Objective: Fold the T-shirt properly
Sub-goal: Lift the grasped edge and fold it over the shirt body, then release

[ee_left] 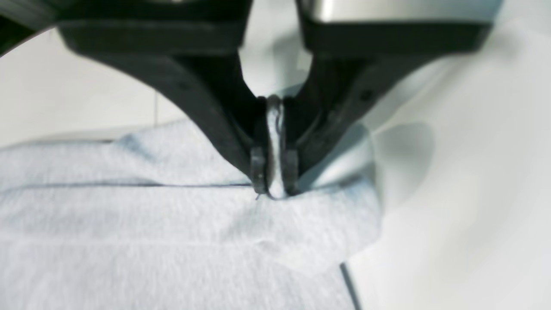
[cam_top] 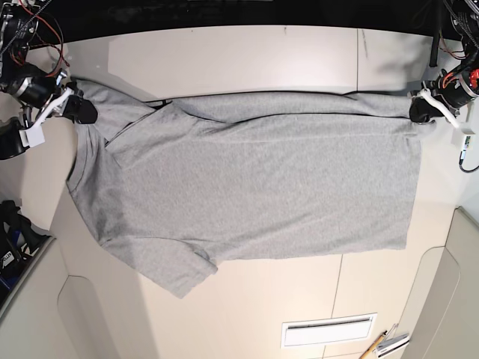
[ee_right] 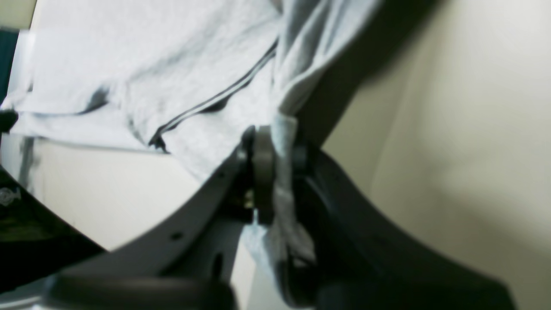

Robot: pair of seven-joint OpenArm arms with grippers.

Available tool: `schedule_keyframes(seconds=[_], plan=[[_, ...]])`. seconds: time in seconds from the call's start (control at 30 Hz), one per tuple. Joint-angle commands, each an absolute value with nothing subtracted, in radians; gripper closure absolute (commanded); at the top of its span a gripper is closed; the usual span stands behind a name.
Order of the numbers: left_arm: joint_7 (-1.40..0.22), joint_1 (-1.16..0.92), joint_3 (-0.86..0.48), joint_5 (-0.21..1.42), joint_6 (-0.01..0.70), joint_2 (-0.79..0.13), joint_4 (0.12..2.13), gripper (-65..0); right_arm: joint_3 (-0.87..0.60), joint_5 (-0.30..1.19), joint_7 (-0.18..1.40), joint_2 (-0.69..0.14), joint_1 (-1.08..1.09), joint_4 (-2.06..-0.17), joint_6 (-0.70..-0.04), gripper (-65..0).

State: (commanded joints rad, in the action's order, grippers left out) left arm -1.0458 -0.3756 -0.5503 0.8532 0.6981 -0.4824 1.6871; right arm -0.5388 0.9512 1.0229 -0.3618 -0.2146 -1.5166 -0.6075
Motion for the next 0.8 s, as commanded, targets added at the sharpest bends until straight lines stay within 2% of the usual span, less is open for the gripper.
schedule_keyframes(seconds=[0.3,0.8], plan=[[-1.056,-0.529,-0.55,0.853,0.698,-0.482,1.761,0.0,-0.618,0.981,1.054,-0.387,-0.368,-1.626,-0.607,0.0],[-1.112,-0.62,-0.55,0.902,0.698,-0.482,1.777,0.0,-0.649,1.008,1.081,-0.386,-0.452,-1.629,-0.606,0.0]])
